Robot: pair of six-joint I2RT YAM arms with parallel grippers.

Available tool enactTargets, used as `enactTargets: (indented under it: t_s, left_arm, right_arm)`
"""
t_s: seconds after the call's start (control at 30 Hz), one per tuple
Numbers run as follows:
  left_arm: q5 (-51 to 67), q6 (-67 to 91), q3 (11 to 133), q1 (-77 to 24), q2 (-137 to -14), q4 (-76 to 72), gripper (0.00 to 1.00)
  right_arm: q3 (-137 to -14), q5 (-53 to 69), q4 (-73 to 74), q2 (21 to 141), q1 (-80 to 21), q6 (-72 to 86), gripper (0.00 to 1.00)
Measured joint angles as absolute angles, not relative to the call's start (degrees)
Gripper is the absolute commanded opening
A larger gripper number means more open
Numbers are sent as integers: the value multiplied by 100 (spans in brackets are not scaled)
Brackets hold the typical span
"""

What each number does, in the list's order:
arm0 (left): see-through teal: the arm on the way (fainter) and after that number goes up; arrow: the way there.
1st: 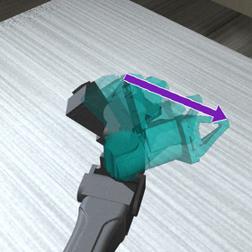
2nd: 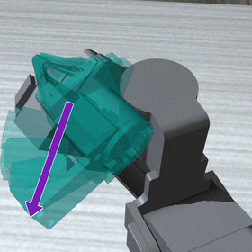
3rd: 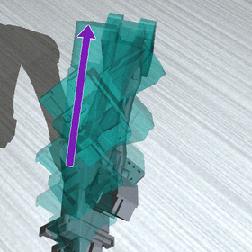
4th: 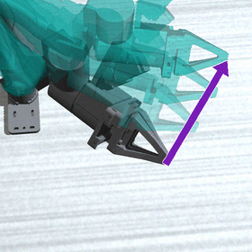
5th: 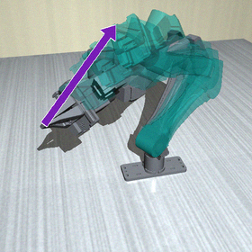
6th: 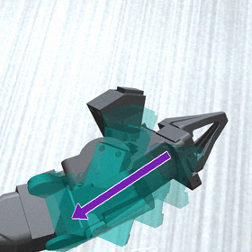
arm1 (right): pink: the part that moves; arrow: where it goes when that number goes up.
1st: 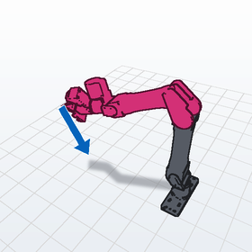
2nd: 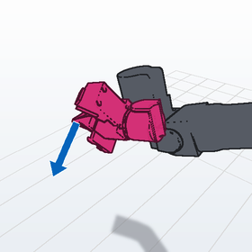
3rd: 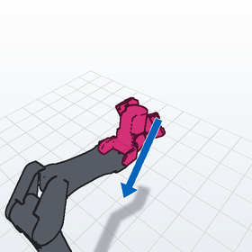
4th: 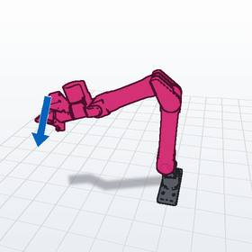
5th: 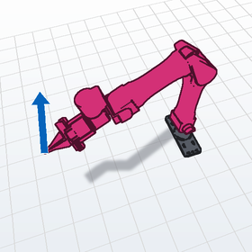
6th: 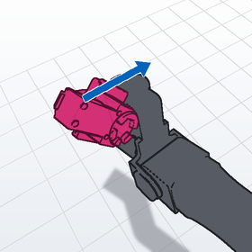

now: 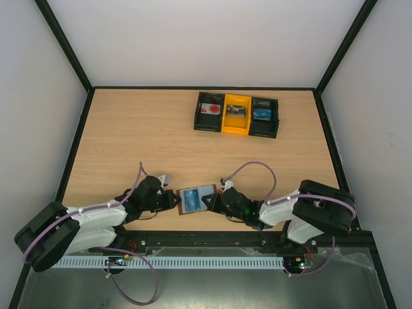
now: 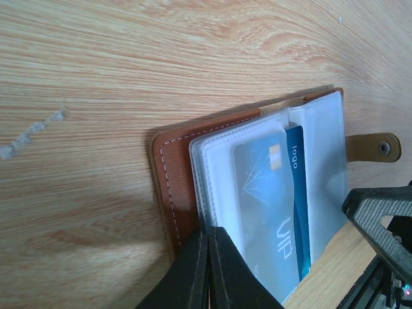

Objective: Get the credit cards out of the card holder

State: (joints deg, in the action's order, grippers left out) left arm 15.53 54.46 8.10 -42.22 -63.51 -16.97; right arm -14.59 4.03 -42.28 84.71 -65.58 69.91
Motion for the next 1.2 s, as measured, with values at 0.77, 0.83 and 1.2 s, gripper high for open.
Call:
enactTargets:
  t_s: [0.77, 0.83, 1.2]
  left_arm:
    - [1500, 5599, 1232, -4316, -5824, -1111, 24]
    - [1479, 5621, 1232, -4357, -5946, -1100, 25]
    - [1389, 5697, 1203, -4473, -6296, -1514, 6]
  right_arm:
    - [-1743, 663, -4228, 8864, -6514, 6746, 17]
    - [-1745, 652, -4228, 8888, -6510, 6748, 17]
    - [-1789, 648, -4327, 9070, -6510, 6748, 18]
